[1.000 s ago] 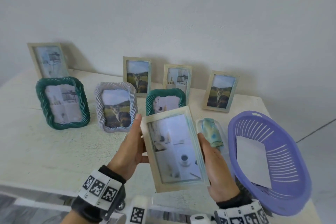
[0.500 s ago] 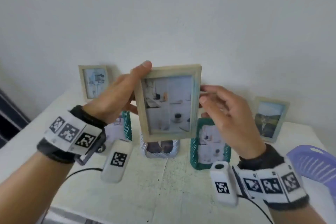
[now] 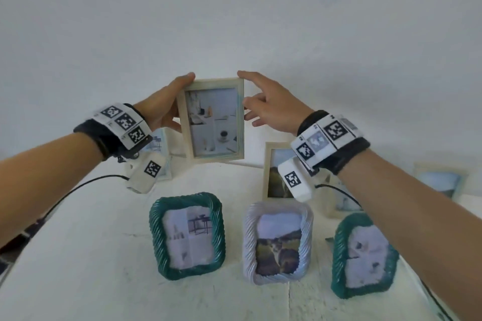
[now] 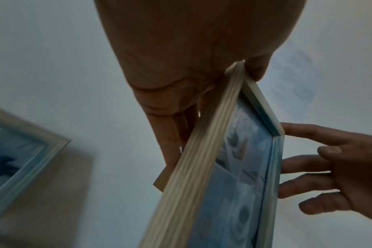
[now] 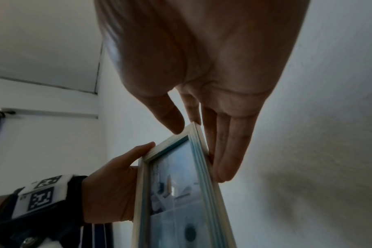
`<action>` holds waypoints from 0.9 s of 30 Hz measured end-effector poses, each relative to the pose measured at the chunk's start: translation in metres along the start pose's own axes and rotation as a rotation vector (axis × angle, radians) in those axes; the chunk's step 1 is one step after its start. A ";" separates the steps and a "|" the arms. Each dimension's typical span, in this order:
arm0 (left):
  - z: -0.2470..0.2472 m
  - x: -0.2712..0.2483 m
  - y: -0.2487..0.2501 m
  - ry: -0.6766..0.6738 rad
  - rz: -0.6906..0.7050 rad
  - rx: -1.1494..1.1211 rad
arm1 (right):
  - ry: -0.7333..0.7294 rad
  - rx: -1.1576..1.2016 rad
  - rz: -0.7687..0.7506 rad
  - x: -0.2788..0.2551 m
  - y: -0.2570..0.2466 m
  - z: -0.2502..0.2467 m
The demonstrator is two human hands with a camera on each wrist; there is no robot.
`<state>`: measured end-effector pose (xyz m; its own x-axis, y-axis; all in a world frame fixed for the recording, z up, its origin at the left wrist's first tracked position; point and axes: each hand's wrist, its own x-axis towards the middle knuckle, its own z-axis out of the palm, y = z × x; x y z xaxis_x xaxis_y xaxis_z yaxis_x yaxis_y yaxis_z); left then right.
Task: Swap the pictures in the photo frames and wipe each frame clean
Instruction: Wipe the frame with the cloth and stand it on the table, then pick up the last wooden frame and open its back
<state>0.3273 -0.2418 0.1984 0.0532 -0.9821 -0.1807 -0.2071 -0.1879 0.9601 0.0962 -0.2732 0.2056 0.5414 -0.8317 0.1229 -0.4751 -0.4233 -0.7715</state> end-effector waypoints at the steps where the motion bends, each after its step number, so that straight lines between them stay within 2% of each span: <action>1: -0.003 0.010 -0.011 -0.015 -0.031 -0.007 | -0.034 -0.020 0.040 0.009 0.005 0.006; 7: -0.013 0.056 -0.076 -0.104 -0.182 -0.041 | -0.220 -0.198 0.214 0.049 0.030 0.036; 14: -0.003 0.079 -0.123 -0.174 -0.261 -0.082 | -0.344 -0.319 0.340 0.067 0.055 0.061; 21: -0.001 0.087 -0.142 -0.202 -0.295 -0.079 | -0.367 -0.354 0.372 0.069 0.067 0.074; 27: -0.004 0.086 -0.148 -0.224 -0.266 -0.027 | -0.366 -0.450 0.361 0.070 0.065 0.074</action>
<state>0.3664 -0.2983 0.0418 -0.1149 -0.8778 -0.4650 -0.1891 -0.4402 0.8777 0.1543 -0.3326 0.1179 0.4569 -0.8073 -0.3736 -0.8692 -0.3159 -0.3804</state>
